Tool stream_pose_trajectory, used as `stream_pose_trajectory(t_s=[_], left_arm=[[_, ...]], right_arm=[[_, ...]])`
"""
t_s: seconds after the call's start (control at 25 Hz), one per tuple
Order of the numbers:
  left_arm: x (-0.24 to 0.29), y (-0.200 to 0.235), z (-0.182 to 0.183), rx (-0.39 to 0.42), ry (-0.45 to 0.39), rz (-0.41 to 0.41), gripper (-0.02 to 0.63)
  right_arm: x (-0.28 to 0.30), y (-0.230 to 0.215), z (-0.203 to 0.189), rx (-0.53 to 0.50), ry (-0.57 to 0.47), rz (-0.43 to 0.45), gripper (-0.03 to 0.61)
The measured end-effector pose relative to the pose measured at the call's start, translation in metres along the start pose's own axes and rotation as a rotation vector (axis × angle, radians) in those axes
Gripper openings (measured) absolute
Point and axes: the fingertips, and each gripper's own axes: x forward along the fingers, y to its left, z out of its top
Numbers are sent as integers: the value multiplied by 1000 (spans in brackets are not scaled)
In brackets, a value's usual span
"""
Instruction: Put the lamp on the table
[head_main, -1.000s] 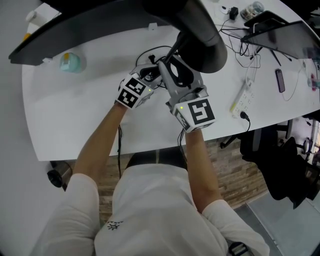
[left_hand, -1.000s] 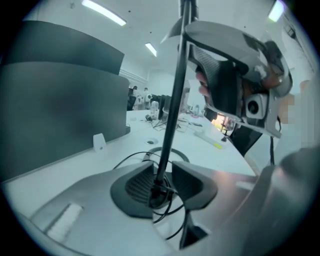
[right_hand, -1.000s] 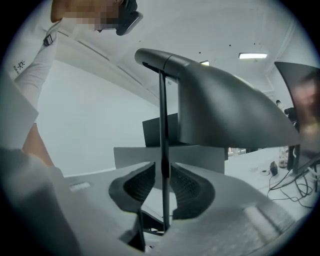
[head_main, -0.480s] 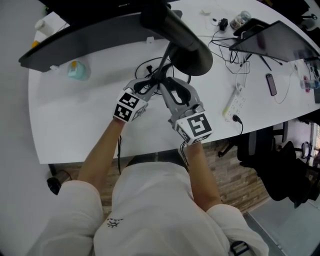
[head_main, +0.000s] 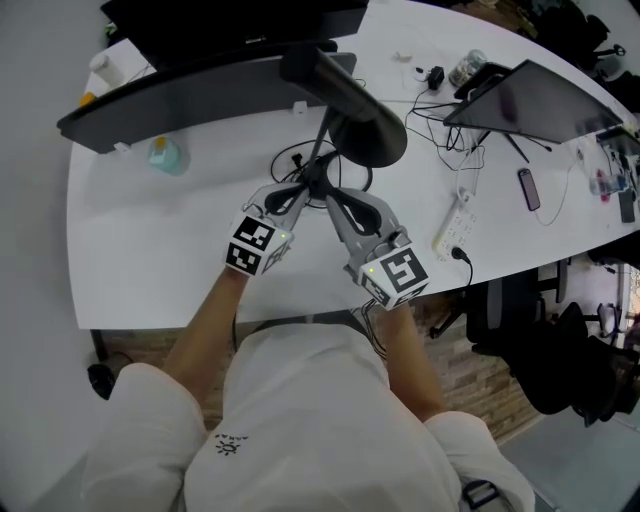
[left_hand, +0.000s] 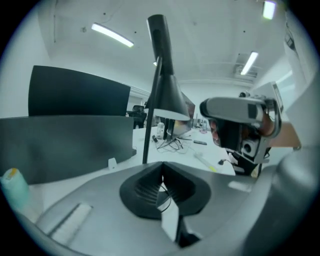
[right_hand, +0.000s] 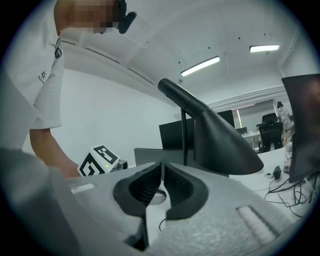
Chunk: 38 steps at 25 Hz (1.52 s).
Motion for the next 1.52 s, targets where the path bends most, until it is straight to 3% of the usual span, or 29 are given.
stream_pose_trajectory(t_s=[0.2,0.72,1.0,1.52], left_arm=[[-17,-13,15,-12,-19,13,-5],[-68,-50,45,4,-88,42,-5],[-90,-55,51,12,-108,57,-5],[-85,-63,56,33,-120,33,-5]], right_arm=[[-22,4,9,77,-20,57,20],[-70,18,37,67,-57,98,20],[-81,20,47,70,-72,91,20],[-88,19,49,72,-69,73,18]])
